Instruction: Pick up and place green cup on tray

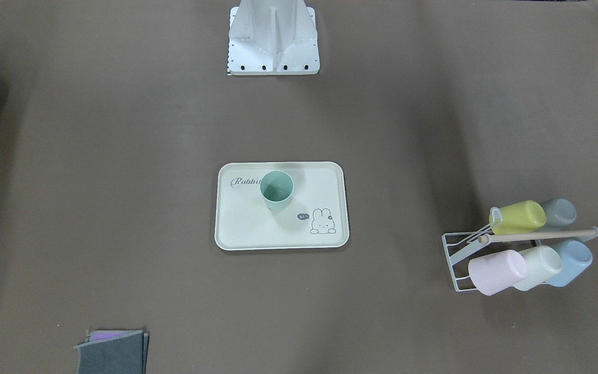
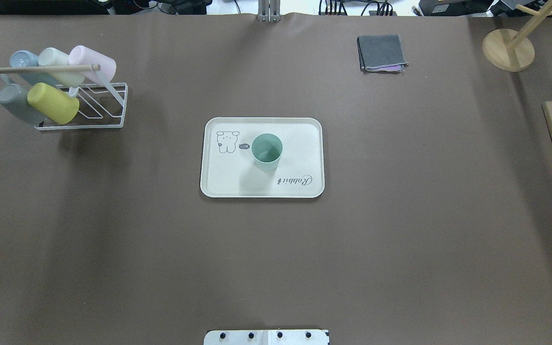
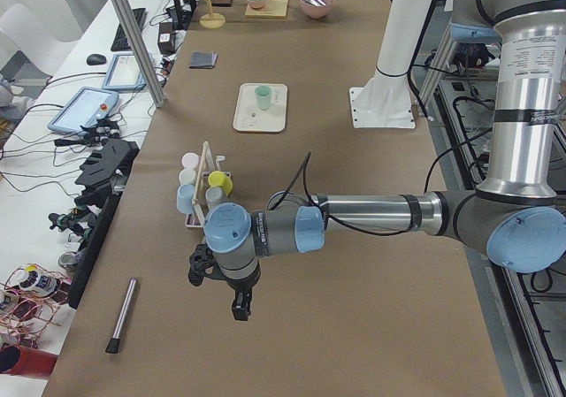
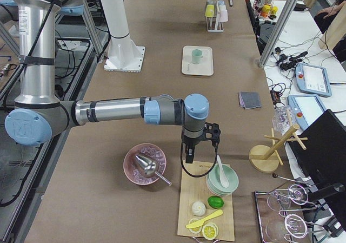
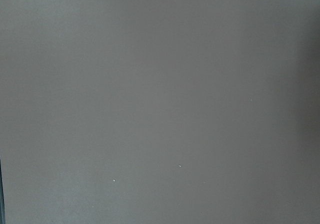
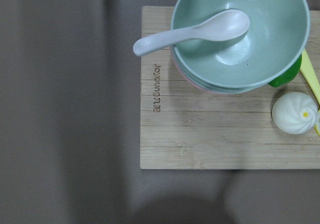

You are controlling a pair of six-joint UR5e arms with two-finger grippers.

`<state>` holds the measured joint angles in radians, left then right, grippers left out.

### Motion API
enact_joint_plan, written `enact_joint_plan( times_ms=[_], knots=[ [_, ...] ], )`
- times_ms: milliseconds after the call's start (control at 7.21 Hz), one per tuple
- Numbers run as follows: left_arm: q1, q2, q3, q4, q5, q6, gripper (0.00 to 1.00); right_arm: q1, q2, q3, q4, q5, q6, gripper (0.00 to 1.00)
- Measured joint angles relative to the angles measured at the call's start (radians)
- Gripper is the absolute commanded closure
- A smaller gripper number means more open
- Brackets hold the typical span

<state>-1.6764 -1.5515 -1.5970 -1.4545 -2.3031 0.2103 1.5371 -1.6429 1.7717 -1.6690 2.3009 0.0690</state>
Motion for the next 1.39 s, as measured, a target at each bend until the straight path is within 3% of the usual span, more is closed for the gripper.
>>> enact_joint_plan(
  times_ms=[694, 1388],
  knots=[
    [0.000, 0.135, -0.170, -0.001, 0.001, -0.005, 0.03, 0.000, 0.000, 0.000, 0.000, 0.001, 0.000, 0.00],
    [0.000, 0.154, -0.205, -0.001, 0.001, -0.003, 0.03, 0.000, -0.002, -0.001, 0.000, -0.001, 0.000, 0.00]
  ],
)
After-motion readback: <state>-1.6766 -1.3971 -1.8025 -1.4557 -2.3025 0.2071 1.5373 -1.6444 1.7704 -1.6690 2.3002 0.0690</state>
